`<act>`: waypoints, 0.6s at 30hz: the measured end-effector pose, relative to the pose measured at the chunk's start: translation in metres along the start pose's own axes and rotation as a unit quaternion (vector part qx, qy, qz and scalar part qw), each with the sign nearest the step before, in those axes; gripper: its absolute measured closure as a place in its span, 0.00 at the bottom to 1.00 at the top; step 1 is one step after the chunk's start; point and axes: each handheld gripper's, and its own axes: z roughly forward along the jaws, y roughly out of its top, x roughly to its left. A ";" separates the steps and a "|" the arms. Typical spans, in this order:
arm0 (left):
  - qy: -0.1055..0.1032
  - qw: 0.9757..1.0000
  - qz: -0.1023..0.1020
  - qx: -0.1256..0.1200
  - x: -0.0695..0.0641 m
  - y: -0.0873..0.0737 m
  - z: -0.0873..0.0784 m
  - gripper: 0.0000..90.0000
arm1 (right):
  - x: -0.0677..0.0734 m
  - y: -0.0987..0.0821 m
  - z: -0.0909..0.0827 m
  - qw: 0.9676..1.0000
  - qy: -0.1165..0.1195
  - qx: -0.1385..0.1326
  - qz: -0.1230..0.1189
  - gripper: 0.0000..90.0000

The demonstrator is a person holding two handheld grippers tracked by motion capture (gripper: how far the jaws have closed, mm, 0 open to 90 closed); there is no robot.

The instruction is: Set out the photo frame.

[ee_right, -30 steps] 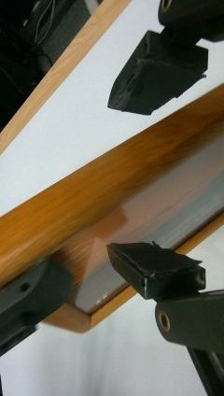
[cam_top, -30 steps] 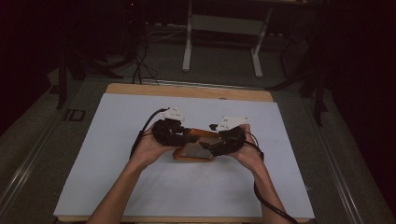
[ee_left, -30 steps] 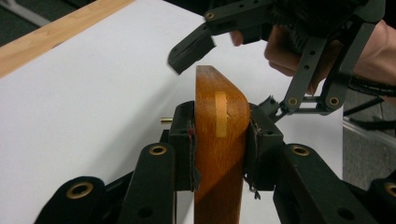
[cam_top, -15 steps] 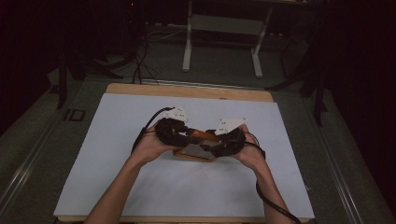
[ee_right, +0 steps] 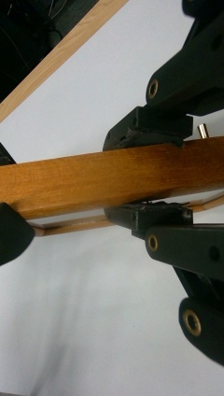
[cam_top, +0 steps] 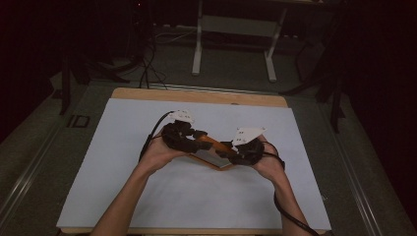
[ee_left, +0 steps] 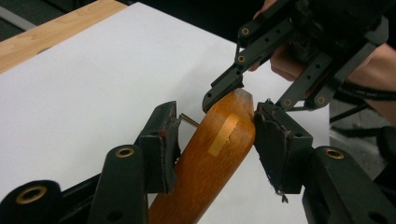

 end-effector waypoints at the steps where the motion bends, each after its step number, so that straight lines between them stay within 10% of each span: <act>1: 0.000 1.000 0.000 0.000 0.000 0.000 0.000 0.55 | 0.000 0.000 0.000 1.000 0.000 0.000 0.000 0.72; 18: 0.036 0.999 -0.028 -0.027 0.018 -0.023 -0.012 0.41 | -0.001 -0.013 -0.012 1.000 -0.019 -0.007 0.013 0.76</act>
